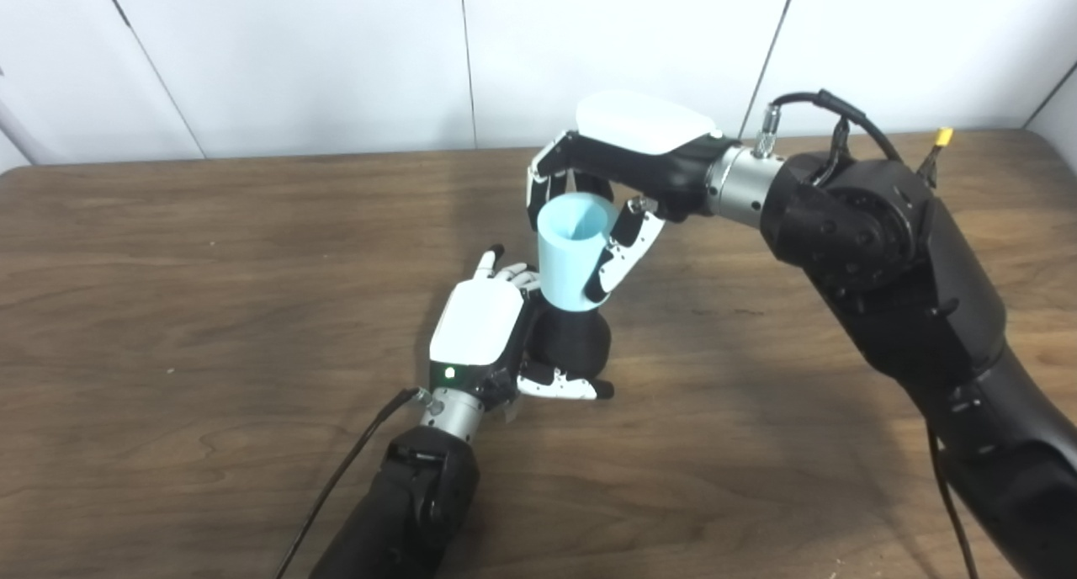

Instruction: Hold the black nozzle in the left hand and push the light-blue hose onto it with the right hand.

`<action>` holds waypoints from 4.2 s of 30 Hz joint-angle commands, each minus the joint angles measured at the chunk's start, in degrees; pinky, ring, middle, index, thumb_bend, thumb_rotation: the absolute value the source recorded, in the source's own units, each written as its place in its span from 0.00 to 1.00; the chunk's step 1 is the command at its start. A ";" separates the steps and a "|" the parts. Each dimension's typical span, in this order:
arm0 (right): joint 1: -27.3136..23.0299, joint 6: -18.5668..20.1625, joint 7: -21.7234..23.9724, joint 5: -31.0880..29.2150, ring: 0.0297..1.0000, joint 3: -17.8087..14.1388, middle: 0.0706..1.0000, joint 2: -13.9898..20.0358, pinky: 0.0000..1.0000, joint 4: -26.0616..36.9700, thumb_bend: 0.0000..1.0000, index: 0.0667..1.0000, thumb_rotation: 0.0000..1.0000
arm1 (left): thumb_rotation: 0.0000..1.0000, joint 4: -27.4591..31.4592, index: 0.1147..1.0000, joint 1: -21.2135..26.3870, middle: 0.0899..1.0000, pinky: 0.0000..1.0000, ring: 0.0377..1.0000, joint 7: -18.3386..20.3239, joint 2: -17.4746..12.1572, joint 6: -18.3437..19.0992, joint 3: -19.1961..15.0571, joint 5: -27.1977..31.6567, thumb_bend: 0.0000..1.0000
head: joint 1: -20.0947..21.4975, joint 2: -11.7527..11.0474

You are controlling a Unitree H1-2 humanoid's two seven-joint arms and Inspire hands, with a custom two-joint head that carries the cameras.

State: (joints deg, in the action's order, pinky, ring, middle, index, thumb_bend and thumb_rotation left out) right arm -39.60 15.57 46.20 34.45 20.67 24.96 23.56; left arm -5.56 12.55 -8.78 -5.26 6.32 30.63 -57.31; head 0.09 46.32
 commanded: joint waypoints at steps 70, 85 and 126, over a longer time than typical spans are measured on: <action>5.63 -1.05 0.36 -0.78 0.99 -7.32 0.95 6.04 0.97 9.88 0.84 0.91 1.00 | 0.05 -2.11 0.42 -1.76 0.70 1.00 0.84 -0.18 0.01 -0.09 1.67 -0.76 0.52 | 0.32 -0.33; 11.63 -7.63 -3.30 -0.99 1.00 -7.72 1.00 6.31 1.00 11.35 0.82 0.96 1.00 | 0.05 -2.39 0.42 -1.68 0.70 1.00 0.84 -0.41 -0.14 -0.41 1.57 -0.45 0.52 | 0.32 -0.30; 14.84 -12.92 -5.43 0.39 1.00 -9.28 1.00 4.40 1.00 16.15 0.73 0.99 1.00 | 0.05 -2.43 0.42 -1.32 0.70 1.00 0.83 0.20 -0.23 -0.20 1.93 -0.77 0.52 | -0.06 0.12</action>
State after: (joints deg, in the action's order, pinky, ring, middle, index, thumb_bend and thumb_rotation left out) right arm -23.50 3.85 41.93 34.85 12.11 29.04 37.57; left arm -5.76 12.80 -8.71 -5.32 6.20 31.69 -57.45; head 0.09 46.41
